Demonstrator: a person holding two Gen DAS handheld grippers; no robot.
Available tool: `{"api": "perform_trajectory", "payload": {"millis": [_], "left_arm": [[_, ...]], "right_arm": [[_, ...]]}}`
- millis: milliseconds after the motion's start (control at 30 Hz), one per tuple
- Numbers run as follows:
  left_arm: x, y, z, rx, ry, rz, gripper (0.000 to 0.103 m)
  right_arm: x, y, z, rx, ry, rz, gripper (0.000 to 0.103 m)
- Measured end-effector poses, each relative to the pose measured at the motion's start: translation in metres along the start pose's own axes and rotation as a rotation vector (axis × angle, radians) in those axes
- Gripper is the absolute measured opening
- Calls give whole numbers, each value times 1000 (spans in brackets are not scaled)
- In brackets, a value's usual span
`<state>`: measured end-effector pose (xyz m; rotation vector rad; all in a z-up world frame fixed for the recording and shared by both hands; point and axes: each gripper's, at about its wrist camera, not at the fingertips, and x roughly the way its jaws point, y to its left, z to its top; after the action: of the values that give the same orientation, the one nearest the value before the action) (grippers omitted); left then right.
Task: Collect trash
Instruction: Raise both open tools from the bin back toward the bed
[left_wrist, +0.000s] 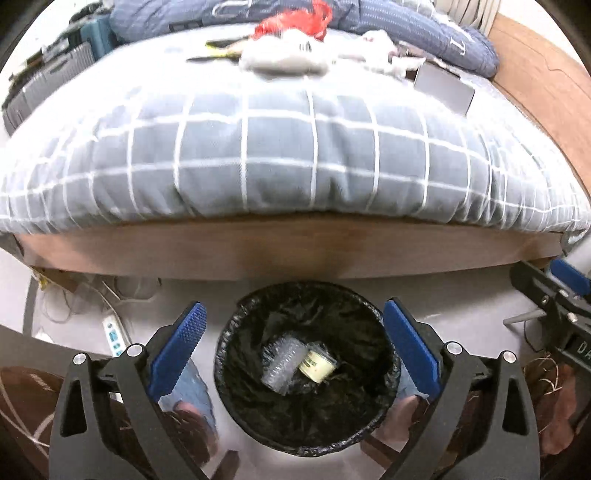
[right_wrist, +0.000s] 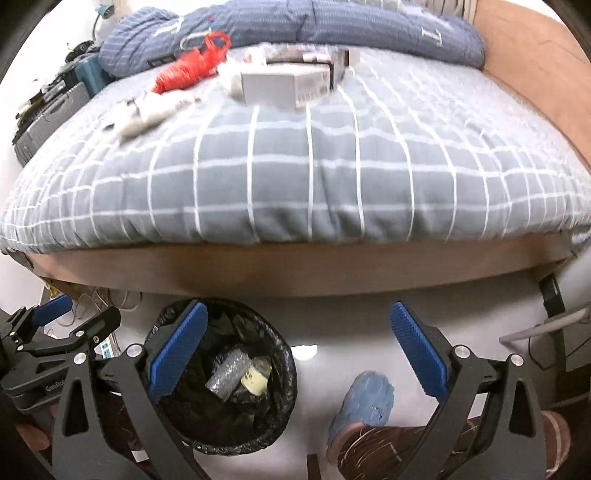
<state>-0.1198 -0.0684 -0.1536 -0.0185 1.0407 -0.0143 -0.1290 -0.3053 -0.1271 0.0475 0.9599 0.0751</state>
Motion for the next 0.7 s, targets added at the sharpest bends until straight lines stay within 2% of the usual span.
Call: {"api": "perform_trajectory", "payload": {"millis": [333,700], "left_arm": [[-34,9,25,-8,-65,20,96],[-43,23,63,-42,-89,35,96]], "right_arm": [[-30,9,28,-16,-79,6,95],[-29,11,64,-25,-109,0,95]]}}
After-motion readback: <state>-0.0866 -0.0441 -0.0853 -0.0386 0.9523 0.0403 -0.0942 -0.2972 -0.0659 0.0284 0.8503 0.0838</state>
